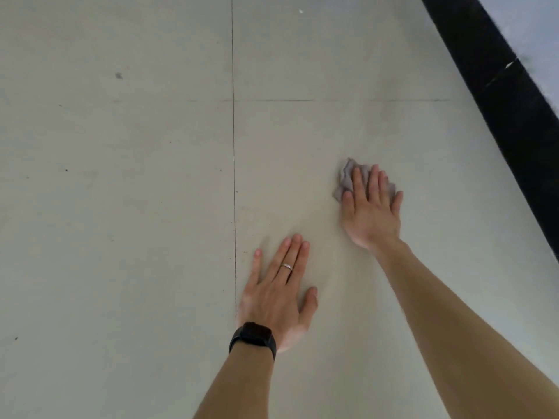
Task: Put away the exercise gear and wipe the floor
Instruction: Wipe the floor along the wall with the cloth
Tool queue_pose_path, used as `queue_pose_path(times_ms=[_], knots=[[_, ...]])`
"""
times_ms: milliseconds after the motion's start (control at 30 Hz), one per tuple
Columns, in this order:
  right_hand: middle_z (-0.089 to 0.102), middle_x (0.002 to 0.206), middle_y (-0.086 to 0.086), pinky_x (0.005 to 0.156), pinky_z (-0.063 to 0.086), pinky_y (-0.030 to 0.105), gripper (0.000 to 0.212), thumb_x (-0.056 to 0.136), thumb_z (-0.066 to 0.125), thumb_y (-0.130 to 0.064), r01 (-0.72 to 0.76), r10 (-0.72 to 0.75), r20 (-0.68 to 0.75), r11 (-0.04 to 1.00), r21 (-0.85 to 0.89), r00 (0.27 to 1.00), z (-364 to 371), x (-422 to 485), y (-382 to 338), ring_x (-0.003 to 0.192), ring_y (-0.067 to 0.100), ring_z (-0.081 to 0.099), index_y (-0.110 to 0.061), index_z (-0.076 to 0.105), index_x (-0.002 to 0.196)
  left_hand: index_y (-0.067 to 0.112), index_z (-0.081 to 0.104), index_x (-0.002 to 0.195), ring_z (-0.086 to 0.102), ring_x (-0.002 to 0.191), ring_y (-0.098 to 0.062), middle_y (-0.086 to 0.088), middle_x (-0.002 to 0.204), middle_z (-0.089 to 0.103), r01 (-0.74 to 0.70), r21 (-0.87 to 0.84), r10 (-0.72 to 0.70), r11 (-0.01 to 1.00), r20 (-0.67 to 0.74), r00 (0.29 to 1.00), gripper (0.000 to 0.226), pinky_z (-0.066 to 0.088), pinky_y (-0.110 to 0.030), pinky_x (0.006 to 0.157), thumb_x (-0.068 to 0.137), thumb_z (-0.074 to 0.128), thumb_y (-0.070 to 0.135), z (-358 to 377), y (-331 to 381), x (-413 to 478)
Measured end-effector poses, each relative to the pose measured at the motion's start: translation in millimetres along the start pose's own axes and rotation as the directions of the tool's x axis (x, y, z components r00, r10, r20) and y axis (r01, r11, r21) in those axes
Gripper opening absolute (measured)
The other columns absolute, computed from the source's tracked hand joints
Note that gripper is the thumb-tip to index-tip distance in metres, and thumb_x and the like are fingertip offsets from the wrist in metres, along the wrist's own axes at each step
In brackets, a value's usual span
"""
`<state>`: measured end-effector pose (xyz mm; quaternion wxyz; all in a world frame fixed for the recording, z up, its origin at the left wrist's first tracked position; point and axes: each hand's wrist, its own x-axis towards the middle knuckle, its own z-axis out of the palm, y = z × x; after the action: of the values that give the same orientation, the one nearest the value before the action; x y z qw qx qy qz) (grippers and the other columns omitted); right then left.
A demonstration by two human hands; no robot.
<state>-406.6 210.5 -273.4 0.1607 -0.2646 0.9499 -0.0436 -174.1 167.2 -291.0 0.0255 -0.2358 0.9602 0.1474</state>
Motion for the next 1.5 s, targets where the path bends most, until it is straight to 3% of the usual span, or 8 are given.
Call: queue_pose_path(times_ms=[167, 300, 400, 633, 867, 1233, 1400, 1500], knots=[[-0.013, 0.166, -0.006, 0.122, -0.008, 0.045, 0.056, 0.104, 0.01, -0.047, 0.458, -0.456, 0.043, 0.884, -0.093, 0.889, 17, -39, -24, 0.152, 0.013, -0.015, -0.038, -0.002, 0.157, 0.018, 0.006, 0.159, 0.0, 0.152, -0.009, 0.004, 0.166, 0.004, 0.011, 0.027, -0.012, 1.0, 0.032, 0.999, 0.073, 0.003, -0.05, 0.121, 0.097, 0.027, 0.051, -3, 0, 0], [-0.011, 0.167, -0.004, 0.122, -0.005, 0.05, 0.057, 0.104, 0.014, -0.049, 0.069, -0.069, -0.018, 0.997, -0.035, 0.997, -10, -14, 70, 0.152, 0.013, -0.013, -0.037, -0.003, 0.157, 0.02, 0.001, 0.158, -0.006, 0.152, -0.007, 0.007, 0.166, -0.004, 0.016, 0.024, -0.016, 1.0, 0.016, 1.0, 0.073, -0.001, -0.048, 0.121, 0.097, 0.023, 0.053, -3, 0, -1], [-0.016, 0.166, 0.002, 0.122, -0.008, 0.053, 0.061, 0.103, 0.011, -0.05, -0.199, 0.199, -0.003, 0.98, 0.005, 0.98, -16, -38, 124, 0.152, 0.016, -0.016, -0.031, -0.006, 0.158, 0.023, 0.002, 0.159, -0.006, 0.152, -0.007, 0.009, 0.166, -0.003, 0.012, 0.037, -0.012, 0.999, 0.01, 1.0, 0.072, -0.002, -0.048, 0.121, 0.096, 0.022, 0.053, -2, -1, -1], [-0.022, 0.164, 0.001, 0.121, -0.013, 0.05, 0.059, 0.103, 0.008, -0.051, -0.189, 0.189, -0.009, 0.981, 0.054, 0.982, -3, -72, 128, 0.15, 0.016, -0.022, -0.036, -0.015, 0.155, 0.001, 0.049, 0.141, 0.037, 0.141, -0.033, -0.018, 0.144, 0.051, -0.11, 0.241, 0.112, 0.964, 0.008, 0.994, 0.072, 0.007, -0.053, 0.122, 0.086, 0.032, 0.045, -22, 15, 20], [-0.024, 0.164, 0.003, 0.122, -0.013, 0.044, 0.06, 0.104, 0.008, -0.05, -0.107, 0.109, -0.062, 0.994, 0.037, 0.992, -1, -68, 138, 0.15, 0.018, -0.024, -0.033, -0.016, 0.156, 0.026, -0.014, 0.156, -0.023, 0.149, -0.011, 0.005, 0.163, -0.022, -0.097, 0.026, 0.095, 0.995, 0.076, 0.993, 0.072, -0.013, -0.051, 0.12, 0.099, 0.018, 0.056, 2, 123, 98], [-0.022, 0.164, 0.004, 0.122, -0.012, 0.042, 0.059, 0.104, 0.009, -0.049, 0.009, -0.01, -0.021, 1.0, -0.029, 1.0, -36, 23, 176, 0.151, 0.019, -0.021, -0.034, -0.016, 0.156, 0.024, 0.008, 0.159, -0.004, 0.153, -0.013, 0.003, 0.166, 0.0, -0.059, -0.017, 0.059, 0.998, -0.047, 0.997, 0.077, 0.001, -0.054, 0.121, 0.091, 0.023, 0.059, 28, 132, 106], [-0.014, 0.166, 0.007, 0.123, -0.008, 0.044, 0.061, 0.106, 0.01, -0.041, -0.321, 0.296, -0.164, 0.934, -0.155, 0.941, -62, 52, 236, 0.152, 0.02, -0.015, -0.014, -0.001, 0.159, 0.022, 0.017, 0.158, 0.006, 0.153, -0.015, 0.002, 0.165, 0.009, -0.052, -0.023, 0.051, 0.998, -0.032, 0.998, 0.078, 0.004, -0.055, 0.121, 0.09, 0.028, 0.059, 30, 133, 110], [-0.008, 0.167, 0.005, 0.124, -0.007, 0.044, 0.059, 0.107, 0.016, -0.036, -0.206, 0.204, -0.113, 0.979, -0.005, 0.972, -52, 40, 209, 0.153, 0.02, -0.01, -0.013, 0.0, 0.159, 0.024, 0.01, 0.158, -0.001, 0.153, -0.014, 0.004, 0.166, 0.002, -0.045, -0.001, 0.045, 0.999, 0.002, 0.999, 0.078, 0.002, -0.055, 0.121, 0.091, 0.022, 0.06, 27, 135, 110]])
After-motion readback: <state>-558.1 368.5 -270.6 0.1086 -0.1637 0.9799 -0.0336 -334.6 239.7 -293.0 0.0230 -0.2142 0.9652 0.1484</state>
